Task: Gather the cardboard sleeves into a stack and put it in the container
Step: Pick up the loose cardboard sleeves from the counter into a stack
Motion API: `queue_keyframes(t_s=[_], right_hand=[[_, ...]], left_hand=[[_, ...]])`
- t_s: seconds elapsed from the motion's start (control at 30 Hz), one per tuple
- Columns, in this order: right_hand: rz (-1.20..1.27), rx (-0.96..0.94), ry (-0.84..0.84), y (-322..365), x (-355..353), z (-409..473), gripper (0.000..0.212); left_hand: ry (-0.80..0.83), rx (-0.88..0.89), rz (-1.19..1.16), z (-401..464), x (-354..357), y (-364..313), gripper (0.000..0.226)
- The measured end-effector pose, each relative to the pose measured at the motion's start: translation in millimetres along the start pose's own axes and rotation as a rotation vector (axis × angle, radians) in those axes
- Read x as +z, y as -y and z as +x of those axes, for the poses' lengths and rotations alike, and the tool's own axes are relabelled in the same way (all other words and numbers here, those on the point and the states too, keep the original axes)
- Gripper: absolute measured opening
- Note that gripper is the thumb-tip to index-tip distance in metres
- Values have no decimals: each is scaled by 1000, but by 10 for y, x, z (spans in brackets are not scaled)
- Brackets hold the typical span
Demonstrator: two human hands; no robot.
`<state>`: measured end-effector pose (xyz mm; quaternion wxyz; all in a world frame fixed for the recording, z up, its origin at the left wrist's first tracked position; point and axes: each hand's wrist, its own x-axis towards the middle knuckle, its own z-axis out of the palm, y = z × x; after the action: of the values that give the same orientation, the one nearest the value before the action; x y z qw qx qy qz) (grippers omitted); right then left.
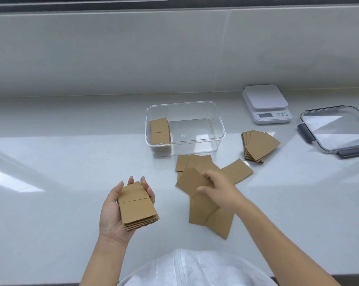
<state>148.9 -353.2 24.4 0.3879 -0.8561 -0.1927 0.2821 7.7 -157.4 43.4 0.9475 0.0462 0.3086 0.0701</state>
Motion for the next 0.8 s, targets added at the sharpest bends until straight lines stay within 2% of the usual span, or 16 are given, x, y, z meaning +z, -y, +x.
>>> queue_keyframes(t_s=[0.07, 0.13, 0.23, 0.37, 0.43, 0.5, 0.63, 0.73, 0.8], right_hand=[[48, 92, -161, -91, -261, 105, 10], [0, 177, -249, -164, -395, 213, 22], [-80, 247, -213, -197, -384, 349, 22], [-403, 265, -224, -268, -183, 449, 39], [-496, 256, -225, -262, -125, 438, 39], [-531, 236, -227, -252, -103, 433, 37], [-575, 204, -225, -202, -82, 422, 34], [-530, 200, -193, -142, -105, 399, 34], [-440, 185, -151, -91, -160, 367, 28]], left_hand=[[-21, -20, 20, 38, 2, 15, 58], [-39, -29, 37, 75, 15, 30, 63], [-50, -39, 61, 131, 56, 50, 65], [-81, -50, 82, 166, 65, 44, 68], [-98, -56, 97, 185, 48, 48, 69], [-110, -74, 117, 193, 50, 73, 64], [-141, -139, 184, 215, 109, 132, 25], [-153, -154, 200, 234, 135, 146, 24], [-142, -155, 196, 230, 124, 130, 39]])
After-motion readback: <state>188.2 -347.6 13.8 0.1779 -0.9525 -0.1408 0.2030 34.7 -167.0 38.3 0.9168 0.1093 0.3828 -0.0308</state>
